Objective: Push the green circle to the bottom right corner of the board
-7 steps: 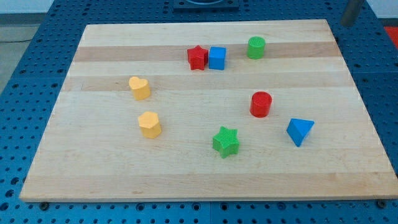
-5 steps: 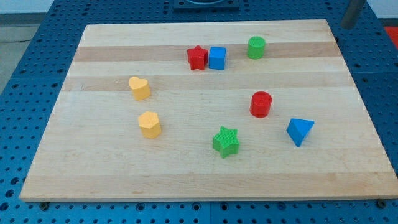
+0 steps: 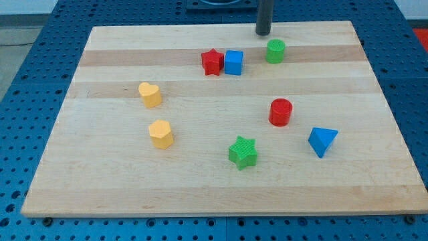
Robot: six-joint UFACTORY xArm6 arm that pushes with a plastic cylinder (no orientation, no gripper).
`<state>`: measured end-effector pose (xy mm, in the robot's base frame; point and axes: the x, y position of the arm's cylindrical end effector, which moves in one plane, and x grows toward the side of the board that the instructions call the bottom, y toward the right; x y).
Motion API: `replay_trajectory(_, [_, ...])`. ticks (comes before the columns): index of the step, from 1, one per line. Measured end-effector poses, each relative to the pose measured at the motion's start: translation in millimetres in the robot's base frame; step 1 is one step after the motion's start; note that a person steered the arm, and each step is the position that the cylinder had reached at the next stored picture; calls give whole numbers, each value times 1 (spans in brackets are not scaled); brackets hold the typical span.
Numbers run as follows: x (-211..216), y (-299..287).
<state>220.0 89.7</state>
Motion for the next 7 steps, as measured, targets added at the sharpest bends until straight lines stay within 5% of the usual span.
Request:
replay_trajectory(3, [40,-33])
replay_trajectory(7, [85,70])
